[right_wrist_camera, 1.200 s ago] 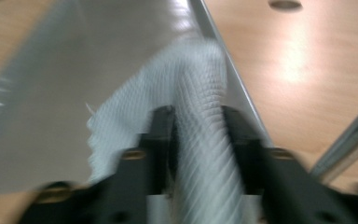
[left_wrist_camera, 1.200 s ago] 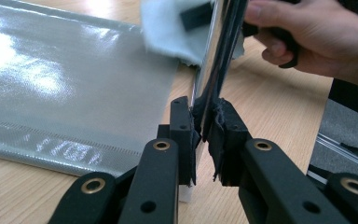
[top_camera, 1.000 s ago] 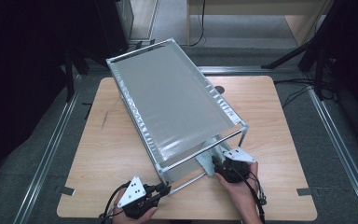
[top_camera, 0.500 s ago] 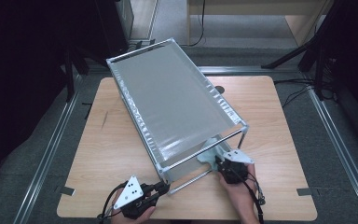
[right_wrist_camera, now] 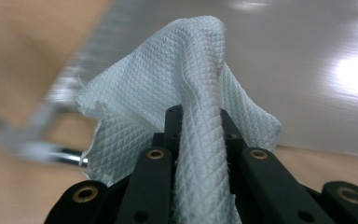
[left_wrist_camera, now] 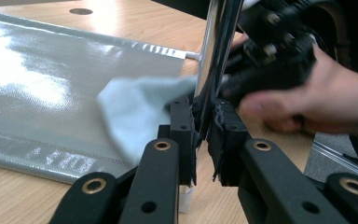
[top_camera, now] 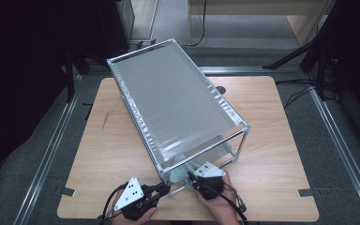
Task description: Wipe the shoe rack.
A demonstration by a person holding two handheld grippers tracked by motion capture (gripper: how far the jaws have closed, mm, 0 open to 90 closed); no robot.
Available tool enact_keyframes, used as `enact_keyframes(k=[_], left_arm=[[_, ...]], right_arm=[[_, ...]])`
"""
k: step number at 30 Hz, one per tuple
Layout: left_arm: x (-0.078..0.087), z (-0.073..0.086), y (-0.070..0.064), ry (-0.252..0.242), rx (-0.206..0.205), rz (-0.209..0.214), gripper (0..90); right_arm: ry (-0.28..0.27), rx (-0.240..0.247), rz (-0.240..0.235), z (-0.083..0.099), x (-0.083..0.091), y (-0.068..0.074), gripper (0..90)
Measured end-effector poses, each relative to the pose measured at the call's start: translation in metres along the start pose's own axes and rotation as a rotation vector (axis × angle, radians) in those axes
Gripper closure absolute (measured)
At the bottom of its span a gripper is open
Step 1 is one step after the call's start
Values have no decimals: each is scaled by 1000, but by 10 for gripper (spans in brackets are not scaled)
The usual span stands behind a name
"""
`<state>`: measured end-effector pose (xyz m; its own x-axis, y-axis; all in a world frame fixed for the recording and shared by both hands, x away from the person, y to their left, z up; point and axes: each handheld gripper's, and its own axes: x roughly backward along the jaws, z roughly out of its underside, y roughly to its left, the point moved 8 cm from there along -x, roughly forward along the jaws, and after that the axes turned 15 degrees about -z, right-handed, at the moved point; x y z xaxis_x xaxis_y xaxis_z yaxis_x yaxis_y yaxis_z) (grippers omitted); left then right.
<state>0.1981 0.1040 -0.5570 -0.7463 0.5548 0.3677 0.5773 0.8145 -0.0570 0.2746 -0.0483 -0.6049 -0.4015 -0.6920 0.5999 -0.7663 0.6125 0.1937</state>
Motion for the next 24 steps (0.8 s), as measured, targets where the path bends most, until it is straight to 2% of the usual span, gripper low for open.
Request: enact_keyframes(k=[5, 7, 8, 10, 12, 15, 19, 24], left_arm=[[0, 0, 1, 1, 0, 5, 806], [0, 0, 1, 2, 0, 5, 805], [0, 0, 1, 2, 2, 5, 805], [-1, 0, 2, 0, 4, -2, 805], [-1, 0, 3, 0, 13, 0, 804], [-1, 0, 3, 0, 16, -2, 803], [-1, 0, 3, 1, 13, -5, 803], [-1, 0, 3, 2, 11, -6, 804]], right_arm=[[-34, -95, 162, 4, 31, -59, 796], [-46, -104, 234, 7, 43, -78, 792], [-52, -111, 249, 7, 47, -83, 791], [-65, -133, 243, 9, 48, -85, 795], [-64, -126, 242, 9, 45, -79, 797], [-55, -110, 181, 7, 34, -60, 796], [-36, -90, 64, 4, 16, -22, 795], [-17, -6, -83, -1, 1, 32, 789]])
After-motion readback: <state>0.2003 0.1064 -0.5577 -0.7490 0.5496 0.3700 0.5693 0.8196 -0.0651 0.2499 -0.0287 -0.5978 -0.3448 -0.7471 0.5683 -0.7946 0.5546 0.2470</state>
